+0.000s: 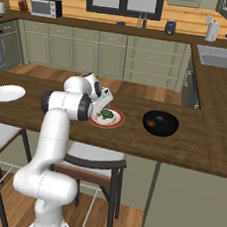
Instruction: Pick the chicken drumstick and broccoli from their plates and place them in the bowl. Then put the bowl in the fridge.
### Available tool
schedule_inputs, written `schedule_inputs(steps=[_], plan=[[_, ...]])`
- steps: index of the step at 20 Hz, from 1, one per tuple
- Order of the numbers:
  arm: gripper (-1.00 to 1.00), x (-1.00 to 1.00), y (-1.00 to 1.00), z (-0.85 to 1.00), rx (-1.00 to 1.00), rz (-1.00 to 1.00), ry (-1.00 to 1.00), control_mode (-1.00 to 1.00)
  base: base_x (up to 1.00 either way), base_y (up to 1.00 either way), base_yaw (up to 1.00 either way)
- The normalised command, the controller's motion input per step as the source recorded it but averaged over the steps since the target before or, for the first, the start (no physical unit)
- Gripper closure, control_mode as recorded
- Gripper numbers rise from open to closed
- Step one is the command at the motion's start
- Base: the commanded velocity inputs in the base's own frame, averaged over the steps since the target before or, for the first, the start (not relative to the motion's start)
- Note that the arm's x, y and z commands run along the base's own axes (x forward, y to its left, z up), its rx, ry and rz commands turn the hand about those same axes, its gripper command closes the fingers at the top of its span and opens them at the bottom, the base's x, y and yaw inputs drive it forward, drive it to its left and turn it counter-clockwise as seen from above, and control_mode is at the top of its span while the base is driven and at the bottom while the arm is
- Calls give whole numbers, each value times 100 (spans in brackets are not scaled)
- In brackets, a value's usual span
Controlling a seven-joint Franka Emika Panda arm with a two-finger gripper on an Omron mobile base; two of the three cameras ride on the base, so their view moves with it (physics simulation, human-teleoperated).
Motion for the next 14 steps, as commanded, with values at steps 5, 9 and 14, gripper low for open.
schedule_inputs(steps=[5, 9, 14], plan=[[-100, 2, -4, -36, -2, 17, 11, -100, 0, 0, 0], [-100, -13, -10, -28, 0, 10, 11, -100, 0, 0, 0], [-100, -28, -9, -7, -1, 1, 3, -100, 0, 0, 0]])
